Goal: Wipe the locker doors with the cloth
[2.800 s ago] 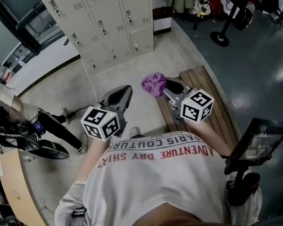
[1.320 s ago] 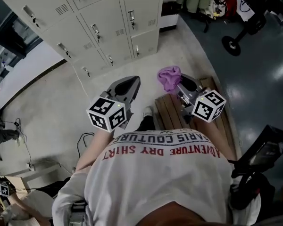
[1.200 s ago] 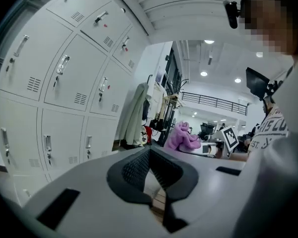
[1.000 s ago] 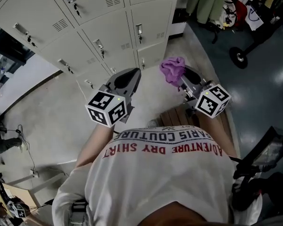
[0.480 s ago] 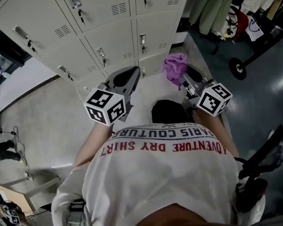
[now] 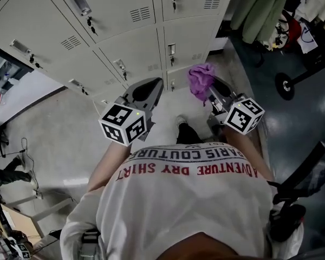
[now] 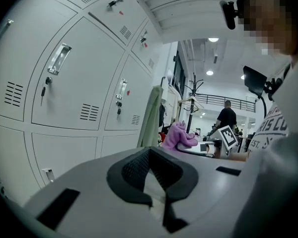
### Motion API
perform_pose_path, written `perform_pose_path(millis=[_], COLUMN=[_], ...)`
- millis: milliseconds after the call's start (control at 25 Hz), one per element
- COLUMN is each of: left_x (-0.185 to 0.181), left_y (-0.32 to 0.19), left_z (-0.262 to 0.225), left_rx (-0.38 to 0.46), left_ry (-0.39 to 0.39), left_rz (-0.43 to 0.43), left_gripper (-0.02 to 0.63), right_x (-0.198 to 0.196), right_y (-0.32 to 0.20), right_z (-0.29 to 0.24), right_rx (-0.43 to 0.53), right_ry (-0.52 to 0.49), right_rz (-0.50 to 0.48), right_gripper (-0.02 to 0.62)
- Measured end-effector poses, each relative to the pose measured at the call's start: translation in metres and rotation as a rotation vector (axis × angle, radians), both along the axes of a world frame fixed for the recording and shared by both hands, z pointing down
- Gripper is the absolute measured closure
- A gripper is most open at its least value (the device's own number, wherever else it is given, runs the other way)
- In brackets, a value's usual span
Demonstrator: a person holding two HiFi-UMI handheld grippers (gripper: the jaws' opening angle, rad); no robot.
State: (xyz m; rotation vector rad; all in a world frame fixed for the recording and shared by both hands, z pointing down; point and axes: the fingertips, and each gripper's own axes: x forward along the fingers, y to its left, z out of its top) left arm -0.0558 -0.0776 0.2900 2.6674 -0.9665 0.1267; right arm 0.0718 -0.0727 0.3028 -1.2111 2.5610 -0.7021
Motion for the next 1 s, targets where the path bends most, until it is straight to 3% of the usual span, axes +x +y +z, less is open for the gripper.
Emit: perform_pose_path(millis=[520,760,1000], left_x=[0.022,0.027,0.019], left_y=[-0.101,-0.118,-0.129], left_z=[0.025,0.046,0.052], left_rx=[-0.073,-0.123,-0.132], left_ry=[-0.009,-0.007,-0.014], left_rz=[-0.076,-0.101,-0.131], left_gripper=[0.606,0.606,0.606], right_x=[0.021,0.022,0.012], right_y=[-0.109,-0.129,-0.154], right_z=[0.029,0.053,0.059], right_rx=[-0.053,-0.103,-0.091], right_ry=[-0.034,-0.038,-0.04], right_rz=[-0.042,-0.068,-0.09], right_gripper=[0.518,0.518,0.518])
